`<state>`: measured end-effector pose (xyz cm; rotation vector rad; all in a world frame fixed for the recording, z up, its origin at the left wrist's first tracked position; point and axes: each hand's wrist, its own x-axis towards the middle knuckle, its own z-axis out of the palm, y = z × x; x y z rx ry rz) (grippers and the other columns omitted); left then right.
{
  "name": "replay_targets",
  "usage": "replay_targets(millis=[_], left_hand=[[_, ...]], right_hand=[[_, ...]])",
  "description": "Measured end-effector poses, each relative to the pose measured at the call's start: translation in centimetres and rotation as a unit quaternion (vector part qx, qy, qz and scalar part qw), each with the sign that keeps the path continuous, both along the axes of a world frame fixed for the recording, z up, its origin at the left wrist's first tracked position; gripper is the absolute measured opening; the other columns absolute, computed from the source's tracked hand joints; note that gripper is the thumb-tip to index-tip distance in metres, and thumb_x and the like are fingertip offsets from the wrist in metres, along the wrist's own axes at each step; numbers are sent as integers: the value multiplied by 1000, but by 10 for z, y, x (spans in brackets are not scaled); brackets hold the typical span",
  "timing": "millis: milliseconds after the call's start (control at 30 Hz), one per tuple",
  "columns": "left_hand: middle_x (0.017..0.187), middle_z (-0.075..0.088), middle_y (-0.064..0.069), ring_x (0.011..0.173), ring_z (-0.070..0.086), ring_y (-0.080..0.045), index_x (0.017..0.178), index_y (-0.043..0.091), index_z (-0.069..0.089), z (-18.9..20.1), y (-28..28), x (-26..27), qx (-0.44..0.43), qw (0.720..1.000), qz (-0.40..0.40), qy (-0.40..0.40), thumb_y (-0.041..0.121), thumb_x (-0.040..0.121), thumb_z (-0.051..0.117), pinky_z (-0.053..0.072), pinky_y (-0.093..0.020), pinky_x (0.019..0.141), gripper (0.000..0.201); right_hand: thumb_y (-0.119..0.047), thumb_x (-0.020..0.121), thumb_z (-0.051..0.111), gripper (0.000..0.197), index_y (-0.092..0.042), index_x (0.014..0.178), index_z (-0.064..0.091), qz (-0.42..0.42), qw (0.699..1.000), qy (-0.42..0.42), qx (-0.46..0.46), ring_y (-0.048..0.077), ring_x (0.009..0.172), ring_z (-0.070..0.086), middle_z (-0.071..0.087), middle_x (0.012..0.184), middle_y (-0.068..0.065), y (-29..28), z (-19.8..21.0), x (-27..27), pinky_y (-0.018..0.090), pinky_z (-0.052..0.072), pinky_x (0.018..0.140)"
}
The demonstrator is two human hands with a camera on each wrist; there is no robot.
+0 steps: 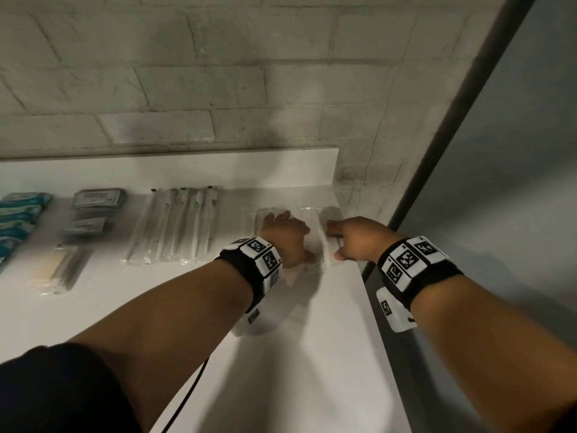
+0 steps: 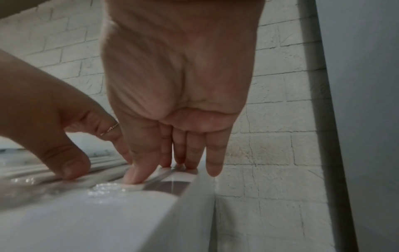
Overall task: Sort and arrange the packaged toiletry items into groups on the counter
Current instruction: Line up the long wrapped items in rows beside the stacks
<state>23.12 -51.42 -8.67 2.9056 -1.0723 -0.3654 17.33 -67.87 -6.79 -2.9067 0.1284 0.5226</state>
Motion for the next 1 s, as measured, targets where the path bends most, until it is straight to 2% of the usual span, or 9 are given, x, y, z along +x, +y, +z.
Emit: replay_targets(millis=[67,133,233,333,400,500,700,900,1000], left_hand=[[155,32,1,145,21,-22,143,23,40,-1,5,1,-39,999,0,-24,53,87,53,12,-46,116,65],[154,34,-1,144,23,-22,142,20,40,-2,13,5,-52,997,9,-53,47,90,51,12,-47,116,60],[154,33,0,147,15,-24,143,20,40,-2,25,11,-2,998,21,-52,45,90,49,6,-51,117,59],[152,37,2,147,16,-25,140,22,44,-1,28,8,40,998,2,-40,46,88,52,6,-52,116,57],[154,33,4,148,14,-24,142,23,41,-1,27,4,45,999,-1,-30,48,88,52,4,-52,116,60],[158,26,6,149,11,-24,147,25,35,0,25,1,50,999,4,-13,49,89,52,2,-52,117,65],[158,25,6,149,9,-25,147,24,34,2,23,-1,54,999,-1,-8,50,89,52,0,-52,117,66],[158,26,4,148,12,-23,146,24,35,1,25,1,39,999,-10,-13,46,91,50,4,-51,118,61],[157,26,-1,146,20,-18,145,19,34,1,37,2,-6,999,0,-40,37,94,44,5,-48,118,55]], right_hand=[[-22,82,69,62,-22,140,48,-2,1000,-8,14,24,123,52,47,147,-1,0,6,-1,30,44,99],[-17,86,64,60,-20,144,44,-12,998,-35,50,23,126,51,38,153,-4,1,14,-2,26,44,98],[-16,88,60,50,-19,137,52,7,997,-56,47,22,120,55,47,147,-3,14,20,0,22,43,91],[-22,86,63,38,-19,123,63,49,998,-32,-20,23,110,60,64,124,2,30,12,3,27,45,88],[-22,86,64,34,-17,120,64,56,998,-9,-41,25,104,62,67,115,6,38,7,5,28,47,84],[-18,88,64,35,-16,123,63,57,997,0,-53,26,107,62,67,115,8,42,3,6,30,48,87],[-20,86,66,35,-21,121,65,62,996,3,-62,26,103,63,69,112,6,42,2,8,32,50,87],[-23,88,63,42,-24,130,58,61,996,-3,-64,26,113,59,63,126,5,41,2,6,33,46,97],[-25,93,56,53,-27,144,43,79,995,-18,-60,25,133,43,40,152,0,42,11,0,33,29,111]])
